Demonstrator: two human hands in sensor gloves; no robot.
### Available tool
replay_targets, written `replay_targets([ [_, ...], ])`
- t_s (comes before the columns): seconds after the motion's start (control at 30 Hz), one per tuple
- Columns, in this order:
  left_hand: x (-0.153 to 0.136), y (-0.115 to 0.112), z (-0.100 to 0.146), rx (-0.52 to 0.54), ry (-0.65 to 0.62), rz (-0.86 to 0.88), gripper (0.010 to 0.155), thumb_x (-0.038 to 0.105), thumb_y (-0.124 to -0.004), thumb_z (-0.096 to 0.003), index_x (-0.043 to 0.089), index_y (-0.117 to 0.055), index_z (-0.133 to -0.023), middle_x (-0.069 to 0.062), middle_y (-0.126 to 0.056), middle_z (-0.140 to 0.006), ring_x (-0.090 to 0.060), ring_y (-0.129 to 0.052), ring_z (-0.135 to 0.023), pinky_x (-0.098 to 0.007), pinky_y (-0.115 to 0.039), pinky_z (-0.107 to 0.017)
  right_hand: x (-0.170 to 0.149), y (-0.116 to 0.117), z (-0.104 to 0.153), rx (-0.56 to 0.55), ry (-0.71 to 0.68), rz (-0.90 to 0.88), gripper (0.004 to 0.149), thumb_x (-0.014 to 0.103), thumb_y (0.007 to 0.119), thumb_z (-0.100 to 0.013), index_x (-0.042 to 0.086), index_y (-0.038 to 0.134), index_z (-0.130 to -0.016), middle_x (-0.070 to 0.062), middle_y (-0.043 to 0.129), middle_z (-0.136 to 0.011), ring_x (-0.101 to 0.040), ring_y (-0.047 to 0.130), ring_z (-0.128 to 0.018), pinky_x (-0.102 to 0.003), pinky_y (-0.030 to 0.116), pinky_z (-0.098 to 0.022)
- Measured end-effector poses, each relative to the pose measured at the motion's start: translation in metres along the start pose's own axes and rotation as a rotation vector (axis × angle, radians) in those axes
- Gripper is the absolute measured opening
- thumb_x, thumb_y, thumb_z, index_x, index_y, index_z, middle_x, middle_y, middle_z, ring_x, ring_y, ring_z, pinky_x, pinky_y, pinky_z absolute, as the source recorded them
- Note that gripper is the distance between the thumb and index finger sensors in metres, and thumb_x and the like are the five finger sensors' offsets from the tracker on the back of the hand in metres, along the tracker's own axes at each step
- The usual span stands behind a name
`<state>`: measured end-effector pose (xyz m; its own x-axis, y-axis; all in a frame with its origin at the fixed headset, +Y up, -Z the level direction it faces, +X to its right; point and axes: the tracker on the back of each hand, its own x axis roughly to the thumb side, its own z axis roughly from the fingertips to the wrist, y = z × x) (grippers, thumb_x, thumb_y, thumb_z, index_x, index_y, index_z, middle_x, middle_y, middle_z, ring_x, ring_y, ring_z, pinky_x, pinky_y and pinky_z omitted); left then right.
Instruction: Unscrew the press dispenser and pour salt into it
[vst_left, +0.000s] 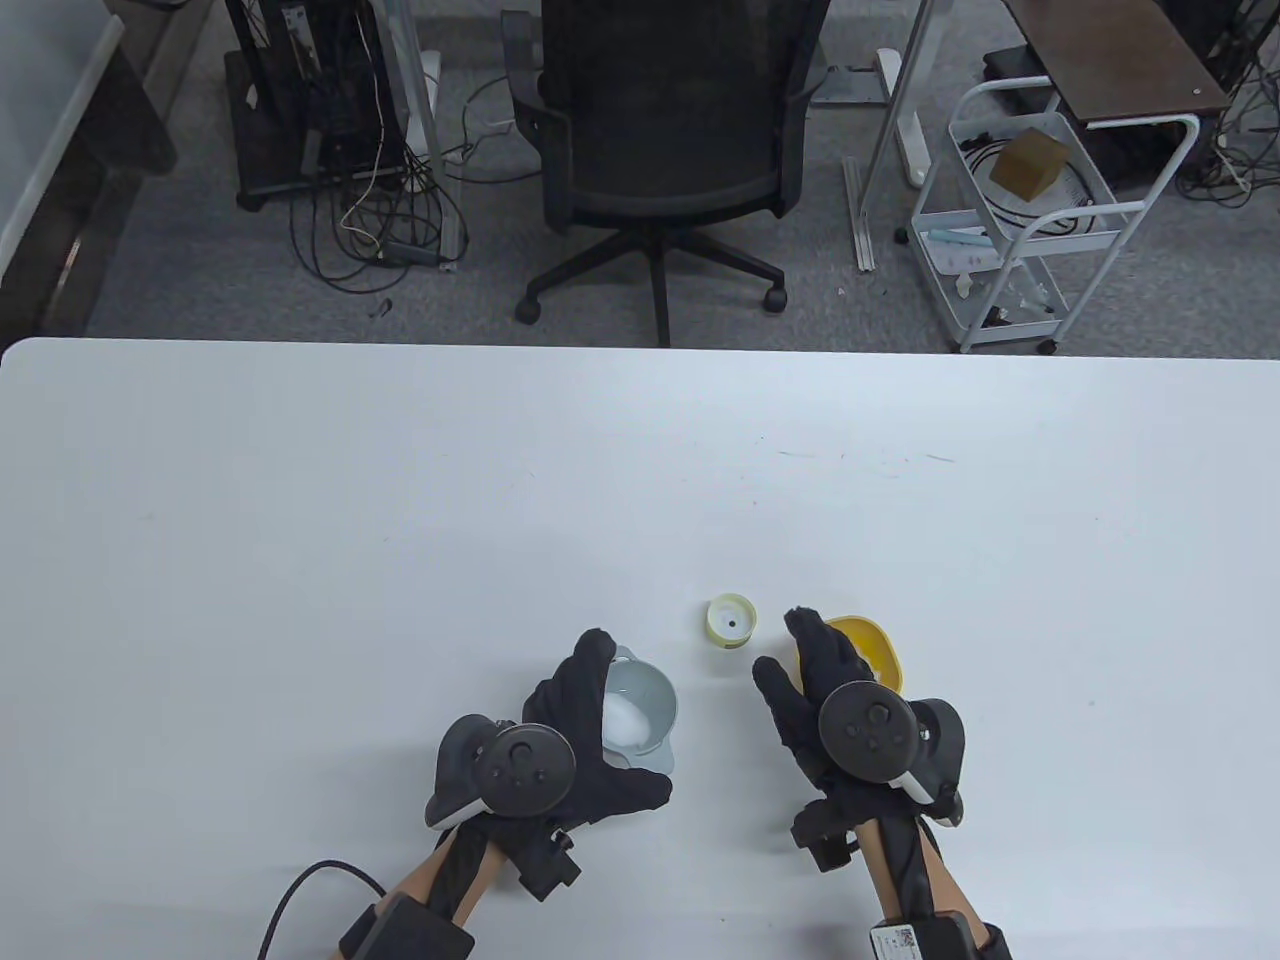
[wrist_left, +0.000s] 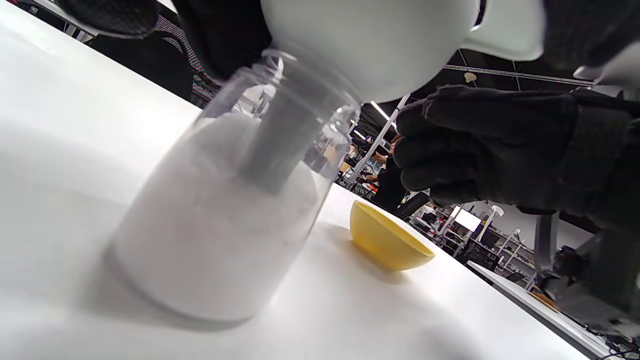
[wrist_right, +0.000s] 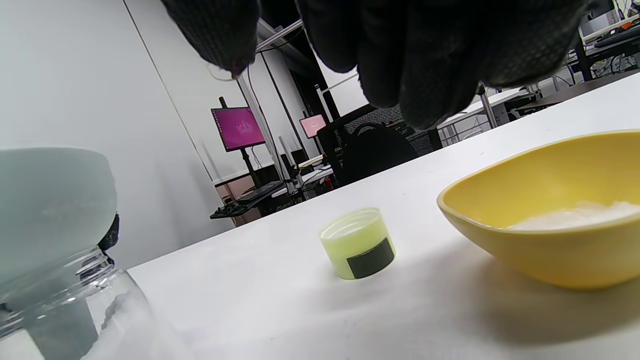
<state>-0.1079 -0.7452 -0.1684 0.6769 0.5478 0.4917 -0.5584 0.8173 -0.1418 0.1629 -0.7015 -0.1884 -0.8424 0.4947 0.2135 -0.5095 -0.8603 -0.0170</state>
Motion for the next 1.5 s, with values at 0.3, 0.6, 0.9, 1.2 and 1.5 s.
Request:
replay_targets([
  [0.3,-0.0011,0.0004,0.0014,0.006,0.01,0.045,0.147,0.082,-0.076,-0.0372,-0.028,-0.018,-0.117,-0.046,-0.058,-0.114,-0.052,-0.083,-0.097,-0.079,-0.064,-0.062,-0.001,0.0015,-0.0004,-0.001,-0.005,0.002,0.068,0.035,0.063,-0.069,-0.015,0.05,-0.113,-0.042,0.064,-0.104,-0.06,0.076,-0.084,-0.073,0.064,-0.059],
  [0.6,-0.0024,0.0051,0.0018,0.023,0.018,0.067,0.148,0.081,-0.076,-0.0369,-0.027,-0.017,-0.116,-0.045,-0.055,-0.115,-0.049,-0.082,-0.098,-0.079,-0.064,-0.062,-0.0025,0.0023,-0.0006,-0.005,-0.003,0.0,0.068,0.036,0.063,-0.069,-0.015,0.05,-0.112,-0.042,0.065,-0.103,-0.06,0.076,-0.084,-0.073,0.064,-0.059],
  [0.9,-0.0019,0.0053,0.0015,0.023,0.012,0.065,0.147,0.082,-0.076,-0.0372,-0.027,-0.017,-0.117,-0.045,-0.055,-0.115,-0.049,-0.082,-0.098,-0.079,-0.063,-0.062,-0.0027,0.0025,-0.0004,-0.004,0.001,0.002,0.067,0.035,0.063,-0.069,-0.015,0.05,-0.112,-0.042,0.065,-0.103,-0.061,0.076,-0.084,-0.073,0.064,-0.059],
  [1.2,-0.0005,-0.0023,0.0035,0.012,-0.007,0.001,0.147,0.081,-0.077,-0.0375,-0.025,-0.014,-0.118,-0.044,-0.052,-0.116,-0.049,-0.079,-0.099,-0.081,-0.062,-0.062,-0.0031,0.0057,-0.001,0.013,0.0,0.011,0.068,0.035,0.063,-0.069,-0.015,0.05,-0.112,-0.042,0.065,-0.103,-0.061,0.076,-0.084,-0.074,0.063,-0.059],
  [1.5,-0.0004,-0.0014,0.0027,0.013,0.005,0.034,0.146,0.081,-0.076,-0.0375,-0.026,-0.016,-0.117,-0.045,-0.056,-0.115,-0.052,-0.081,-0.098,-0.08,-0.064,-0.061,-0.0031,0.006,-0.0014,0.014,-0.003,0.008,0.067,0.035,0.063,-0.069,-0.015,0.05,-0.112,-0.042,0.065,-0.103,-0.061,0.076,-0.084,-0.074,0.063,-0.059],
])
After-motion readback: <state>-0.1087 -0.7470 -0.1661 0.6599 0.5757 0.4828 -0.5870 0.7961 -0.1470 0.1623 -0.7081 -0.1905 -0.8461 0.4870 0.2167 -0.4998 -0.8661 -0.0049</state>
